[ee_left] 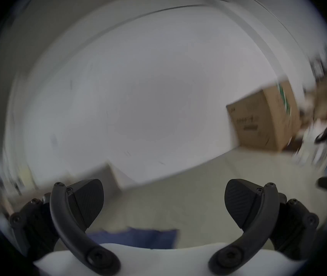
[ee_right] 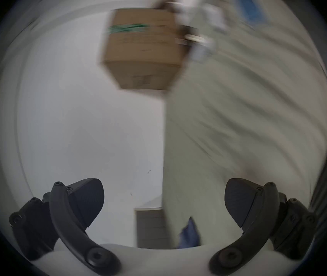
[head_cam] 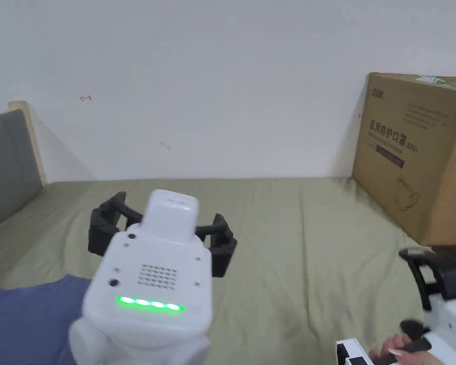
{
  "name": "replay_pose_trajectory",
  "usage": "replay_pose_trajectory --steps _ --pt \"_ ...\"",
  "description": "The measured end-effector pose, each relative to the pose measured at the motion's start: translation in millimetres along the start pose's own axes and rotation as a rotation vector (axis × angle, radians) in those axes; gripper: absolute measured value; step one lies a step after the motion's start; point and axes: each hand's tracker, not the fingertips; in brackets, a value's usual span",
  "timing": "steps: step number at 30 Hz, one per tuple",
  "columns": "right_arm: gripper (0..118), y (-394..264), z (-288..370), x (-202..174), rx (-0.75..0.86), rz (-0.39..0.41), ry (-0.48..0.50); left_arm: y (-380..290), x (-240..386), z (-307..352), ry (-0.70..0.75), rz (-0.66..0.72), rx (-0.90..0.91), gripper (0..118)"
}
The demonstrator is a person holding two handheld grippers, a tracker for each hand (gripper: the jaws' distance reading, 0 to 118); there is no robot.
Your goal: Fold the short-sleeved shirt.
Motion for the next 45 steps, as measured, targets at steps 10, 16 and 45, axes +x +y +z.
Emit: replay_pose_trajectory --steps 10,16,45 --pt "118 -73.3 3.6 -93.0 0.246 1.328 -0.001 -20.5 -29.7 1.8 0.104 0.150 0.014 118" --pt "118 -70.5 1.3 -80.5 0.207 1.289 -0.057 -15.0 -24.9 0.1 0.092 0.113 0.009 118" --pt "115 -79.5 15.5 -78.9 0.197 1.271 -0.007 -16.1 -11.7 9.4 0.041 0.055 0.004 105"
